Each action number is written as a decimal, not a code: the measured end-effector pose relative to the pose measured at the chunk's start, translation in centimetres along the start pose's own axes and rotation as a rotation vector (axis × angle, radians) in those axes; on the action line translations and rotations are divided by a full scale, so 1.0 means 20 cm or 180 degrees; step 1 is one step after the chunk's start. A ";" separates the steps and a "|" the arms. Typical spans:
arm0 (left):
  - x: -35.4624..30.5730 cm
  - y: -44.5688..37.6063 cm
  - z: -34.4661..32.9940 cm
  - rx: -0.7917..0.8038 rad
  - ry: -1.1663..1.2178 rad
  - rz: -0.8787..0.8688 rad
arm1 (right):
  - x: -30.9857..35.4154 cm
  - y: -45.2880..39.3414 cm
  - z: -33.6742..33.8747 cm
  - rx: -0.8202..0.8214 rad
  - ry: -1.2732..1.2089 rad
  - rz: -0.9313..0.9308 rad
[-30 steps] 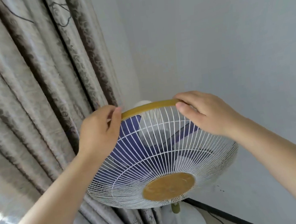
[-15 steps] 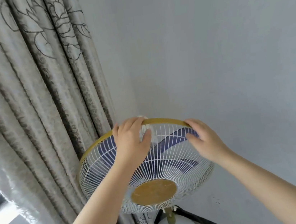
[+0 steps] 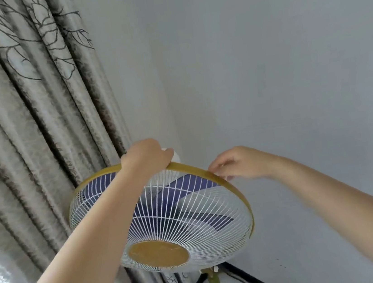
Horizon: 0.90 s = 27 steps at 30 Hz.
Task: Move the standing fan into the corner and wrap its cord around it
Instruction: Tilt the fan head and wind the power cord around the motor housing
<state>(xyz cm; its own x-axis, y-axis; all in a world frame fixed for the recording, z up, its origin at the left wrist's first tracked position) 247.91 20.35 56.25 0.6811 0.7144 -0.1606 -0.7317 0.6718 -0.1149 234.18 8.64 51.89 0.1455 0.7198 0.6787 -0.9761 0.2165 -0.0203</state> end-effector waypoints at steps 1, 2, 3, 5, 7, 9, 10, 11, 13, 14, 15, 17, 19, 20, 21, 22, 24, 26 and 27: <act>0.00 -0.01 0.02 0.0071 -0.0073 0.0006 | -0.01 -0.01 0.01 0.0144 -0.0067 0.0119; 0.01 -0.03 0.03 0.0138 -0.0087 0.0036 | -0.03 -0.02 0.02 0.0247 -0.0217 0.0177; 0.03 -0.03 0.04 0.0125 -0.0067 0.0084 | -0.07 -0.04 0.03 0.0249 -0.0350 0.0291; 0.06 -0.05 0.01 0.0080 0.0002 0.0295 | -0.18 -0.13 0.08 0.0188 -0.0410 0.0534; 0.08 -0.03 0.00 0.0043 -0.0066 0.0428 | -0.26 -0.23 0.08 0.0177 -0.0515 0.0615; 0.10 -0.01 -0.01 0.0080 -0.0201 0.0564 | -0.34 -0.33 0.06 0.0441 -0.0833 0.0479; 0.09 0.00 0.00 0.0096 -0.0234 0.0641 | -0.38 -0.39 0.05 0.0595 -0.0982 0.0362; 0.08 0.01 0.00 0.0150 -0.0226 0.0763 | -0.42 -0.45 0.02 0.0757 -0.1080 0.0219; 0.05 0.00 0.00 0.0226 -0.0203 0.0964 | -0.48 -0.55 -0.06 0.0935 -0.1171 -0.0058; 0.03 -0.01 0.00 0.0248 -0.0249 0.1094 | -0.51 -0.59 -0.12 0.1071 -0.1166 -0.0187; 0.02 -0.03 -0.01 0.0260 -0.0320 0.1215 | -0.54 -0.64 -0.18 0.1198 -0.1082 -0.0281; 0.01 -0.05 -0.03 0.0344 -0.0533 0.1460 | -0.59 -0.72 -0.33 0.1327 -0.0895 -0.0404; 0.02 -0.07 -0.06 0.0481 -0.0667 0.1681 | -0.60 -0.79 -0.46 0.1302 -0.0863 -0.0370; 0.03 -0.08 -0.07 0.0544 -0.0691 0.1737 | -0.60 -0.81 -0.52 0.1271 -0.0841 -0.0314; 0.03 -0.09 -0.08 0.0581 -0.0716 0.1783 | -0.60 -0.82 -0.57 0.1244 -0.0808 -0.0263; 0.04 -0.09 -0.08 0.0573 -0.0757 0.1805 | -0.59 -0.83 -0.61 0.1264 -0.0802 -0.0242; 0.06 -0.08 -0.09 0.0590 -0.0902 0.1819 | -0.60 -0.83 -0.68 0.1425 -0.0900 -0.0259; 0.09 -0.06 -0.10 0.0782 -0.0943 0.1777 | -0.62 -0.83 -0.70 0.1549 -0.0981 -0.0295; 0.09 -0.04 -0.09 0.0881 -0.0881 0.1765 | -0.64 -0.84 -0.70 0.1566 -0.1018 -0.0351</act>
<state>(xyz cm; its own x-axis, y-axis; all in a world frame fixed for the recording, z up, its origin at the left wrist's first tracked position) 249.74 20.76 54.23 0.2155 0.9668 0.1377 -0.9663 0.1907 0.1731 250.93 5.10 33.20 0.2690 0.4597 0.8463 -0.9292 -0.1073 0.3536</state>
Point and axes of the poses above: each hand's wrist, its own y-axis away from the middle knuckle, its own z-axis out of the back of the hand, x = y × z, the point moved 3 cm from there along -y, towards the middle knuckle, and after that the axes turned 2 degrees about x, right-handed, at the moved point
